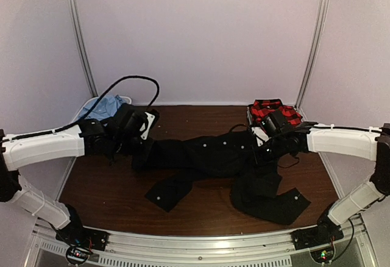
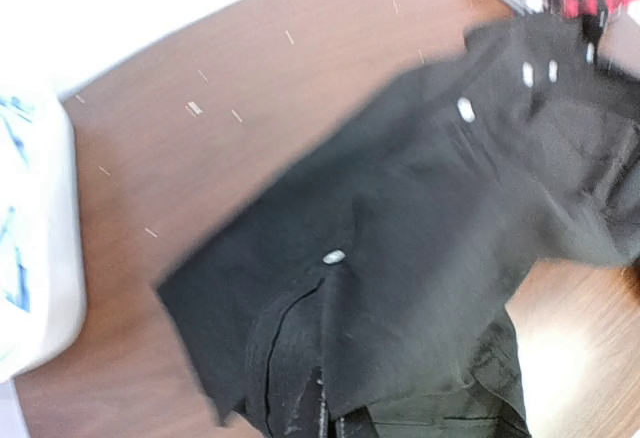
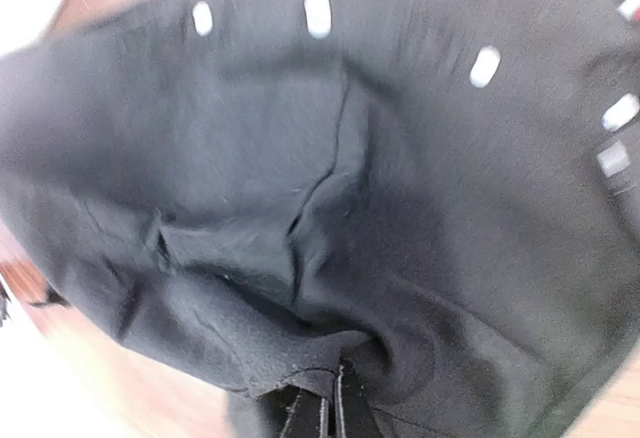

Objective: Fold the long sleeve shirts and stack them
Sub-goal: Flatten out the crumpled shirt at the center of the board.

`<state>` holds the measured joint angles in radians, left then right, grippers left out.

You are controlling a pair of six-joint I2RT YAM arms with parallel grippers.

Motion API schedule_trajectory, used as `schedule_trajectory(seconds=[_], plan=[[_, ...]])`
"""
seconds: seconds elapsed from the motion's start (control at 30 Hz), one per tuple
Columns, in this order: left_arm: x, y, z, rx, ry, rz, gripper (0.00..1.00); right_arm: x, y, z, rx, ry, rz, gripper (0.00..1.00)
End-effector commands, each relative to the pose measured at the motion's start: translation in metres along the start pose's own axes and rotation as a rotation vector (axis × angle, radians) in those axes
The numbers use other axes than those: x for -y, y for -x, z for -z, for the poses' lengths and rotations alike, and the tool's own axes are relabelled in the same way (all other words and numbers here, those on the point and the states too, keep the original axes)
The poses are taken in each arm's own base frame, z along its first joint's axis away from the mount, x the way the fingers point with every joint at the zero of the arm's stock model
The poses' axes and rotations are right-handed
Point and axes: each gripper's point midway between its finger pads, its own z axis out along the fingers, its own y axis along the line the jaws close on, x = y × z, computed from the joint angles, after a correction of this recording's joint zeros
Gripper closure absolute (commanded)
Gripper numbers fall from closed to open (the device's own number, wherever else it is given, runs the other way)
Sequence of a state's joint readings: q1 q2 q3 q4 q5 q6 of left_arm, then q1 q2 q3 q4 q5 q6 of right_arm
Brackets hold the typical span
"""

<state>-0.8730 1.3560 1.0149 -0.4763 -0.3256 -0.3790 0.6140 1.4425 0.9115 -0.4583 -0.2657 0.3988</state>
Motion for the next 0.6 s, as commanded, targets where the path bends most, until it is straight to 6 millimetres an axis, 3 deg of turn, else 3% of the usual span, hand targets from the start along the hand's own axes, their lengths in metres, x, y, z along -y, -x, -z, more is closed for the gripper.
schedule_trajectory(seconds=[0.0,0.13,0.23,0.4,0.57], plan=[[-0.025,0.045,0.037,0.112,-0.074,-0.041,1.00,0.008,0.036,0.056,0.133,-0.094,0.022,1.00],[-0.052,0.073,0.051,0.182,-0.094,0.000,1.00,0.004,0.061,0.093,0.210,-0.114,0.039,1.00],[-0.054,0.086,0.045,0.188,-0.145,0.023,1.00,0.005,0.070,0.104,0.221,-0.136,0.050,1.00],[-0.041,0.081,-0.001,0.083,-0.218,0.031,1.00,0.015,0.071,0.102,0.217,-0.161,0.040,1.00],[-0.043,0.072,-0.062,-0.025,-0.233,0.090,1.00,0.037,0.064,0.081,0.182,-0.178,0.001,1.00]])
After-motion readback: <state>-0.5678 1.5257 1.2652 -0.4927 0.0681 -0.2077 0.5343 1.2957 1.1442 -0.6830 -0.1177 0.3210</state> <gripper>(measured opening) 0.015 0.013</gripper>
